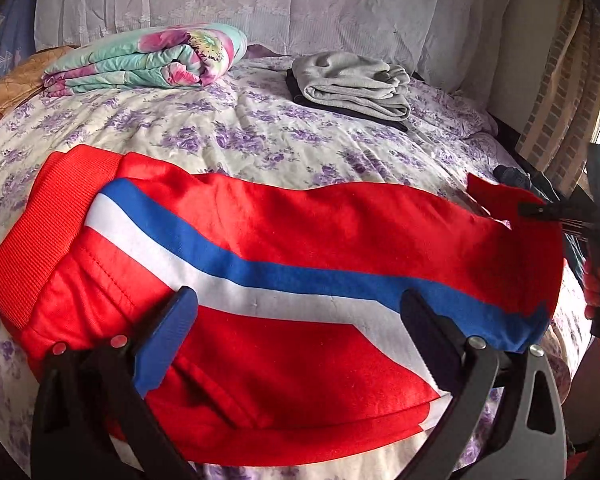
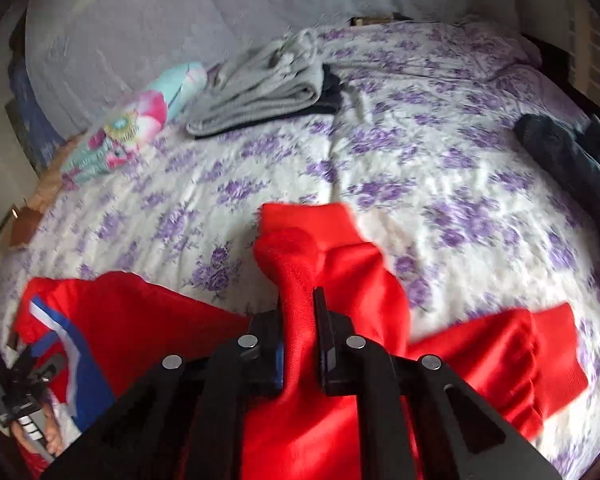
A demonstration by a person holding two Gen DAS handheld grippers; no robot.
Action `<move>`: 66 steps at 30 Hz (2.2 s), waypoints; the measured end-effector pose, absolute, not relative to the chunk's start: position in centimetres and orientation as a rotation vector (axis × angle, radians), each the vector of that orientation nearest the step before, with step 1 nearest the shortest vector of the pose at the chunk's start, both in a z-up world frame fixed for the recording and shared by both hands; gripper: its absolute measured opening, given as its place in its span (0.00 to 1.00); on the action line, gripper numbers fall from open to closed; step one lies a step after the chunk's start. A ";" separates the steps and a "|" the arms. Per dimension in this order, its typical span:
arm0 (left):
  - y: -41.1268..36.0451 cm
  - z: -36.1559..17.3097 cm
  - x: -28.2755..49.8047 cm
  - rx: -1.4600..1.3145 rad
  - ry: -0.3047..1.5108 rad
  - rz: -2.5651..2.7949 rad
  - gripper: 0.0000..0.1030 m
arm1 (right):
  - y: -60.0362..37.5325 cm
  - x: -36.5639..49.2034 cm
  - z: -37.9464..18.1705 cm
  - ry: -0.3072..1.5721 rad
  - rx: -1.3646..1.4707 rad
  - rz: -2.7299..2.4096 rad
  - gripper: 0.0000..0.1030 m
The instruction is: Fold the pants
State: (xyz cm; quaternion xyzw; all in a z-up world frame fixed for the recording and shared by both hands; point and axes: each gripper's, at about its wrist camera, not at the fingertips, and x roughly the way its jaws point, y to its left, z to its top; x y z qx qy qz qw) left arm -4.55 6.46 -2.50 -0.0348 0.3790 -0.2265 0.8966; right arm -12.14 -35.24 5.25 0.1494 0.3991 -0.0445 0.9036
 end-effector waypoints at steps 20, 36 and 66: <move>5.8 -2.6 -4.7 -0.043 0.792 -0.453 0.96 | -46.7 -22.7 2.5 0.628 0.708 -0.156 0.25; 5.7 -2.7 -4.7 -0.029 0.795 -0.448 0.96 | -50.7 -26.5 0.1 0.677 0.858 -0.218 0.77; 0.7 -1.5 -5.0 -0.151 0.818 -0.445 0.96 | -48.8 -21.7 7.9 0.472 0.451 -0.125 0.54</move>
